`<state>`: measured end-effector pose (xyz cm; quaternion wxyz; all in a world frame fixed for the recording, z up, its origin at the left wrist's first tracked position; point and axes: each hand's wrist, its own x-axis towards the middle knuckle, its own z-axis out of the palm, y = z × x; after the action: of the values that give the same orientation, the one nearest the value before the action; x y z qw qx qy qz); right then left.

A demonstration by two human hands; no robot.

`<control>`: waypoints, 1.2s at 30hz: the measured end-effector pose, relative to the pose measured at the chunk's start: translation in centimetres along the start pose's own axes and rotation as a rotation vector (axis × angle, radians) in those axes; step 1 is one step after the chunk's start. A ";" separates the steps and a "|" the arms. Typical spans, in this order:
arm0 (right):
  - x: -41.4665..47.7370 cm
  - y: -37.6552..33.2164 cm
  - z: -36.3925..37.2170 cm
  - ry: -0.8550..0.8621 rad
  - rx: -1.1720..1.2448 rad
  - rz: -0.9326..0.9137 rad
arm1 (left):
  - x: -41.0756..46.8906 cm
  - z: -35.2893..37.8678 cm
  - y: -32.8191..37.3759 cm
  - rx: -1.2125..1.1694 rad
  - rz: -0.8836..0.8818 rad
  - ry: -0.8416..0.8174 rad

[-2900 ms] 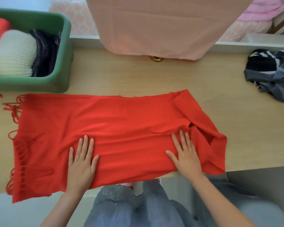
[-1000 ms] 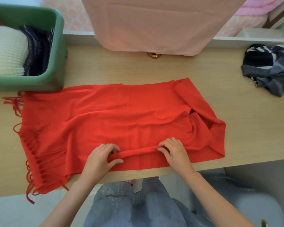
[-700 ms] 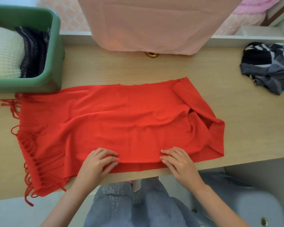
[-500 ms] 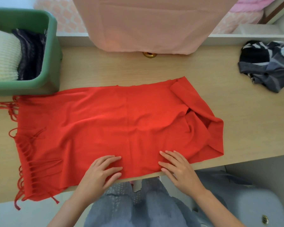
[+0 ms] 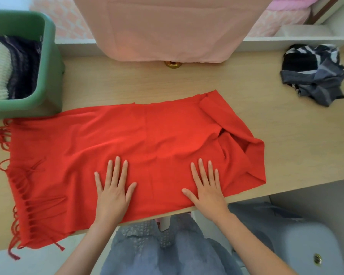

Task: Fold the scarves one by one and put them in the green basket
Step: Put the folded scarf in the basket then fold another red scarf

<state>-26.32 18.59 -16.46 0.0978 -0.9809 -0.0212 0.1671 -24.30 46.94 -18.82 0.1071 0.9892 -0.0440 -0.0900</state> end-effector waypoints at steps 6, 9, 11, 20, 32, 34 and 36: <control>-1.0 2.4 0.0 -0.075 -0.041 0.027 | -1.6 0.6 0.5 0.018 -0.032 0.032; -0.4 1.5 -1.2 -0.033 0.051 0.015 | -0.3 0.0 2.2 -0.084 0.003 0.119; 0.8 0.7 -2.4 0.083 0.183 -0.004 | 1.8 -0.5 3.4 -0.111 0.039 0.179; 16.5 -3.0 -9.2 0.389 0.325 -0.122 | 11.2 -0.8 3.2 -0.149 -0.131 0.263; 28.0 -2.9 -10.4 0.008 0.237 -0.119 | 11.3 -0.1 2.8 -0.047 -0.183 0.210; 28.0 -2.6 -10.7 -0.046 0.181 -0.187 | 11.2 -0.1 2.8 -0.057 -0.187 0.208; 27.8 -2.3 -10.9 -0.089 0.157 -0.265 | 11.2 -0.3 2.8 -0.075 -0.188 0.206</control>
<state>3.51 20.89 -14.89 0.1942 -0.9504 -0.1415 0.1974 -13.47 43.09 -19.83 0.1390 0.9883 0.0634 0.0010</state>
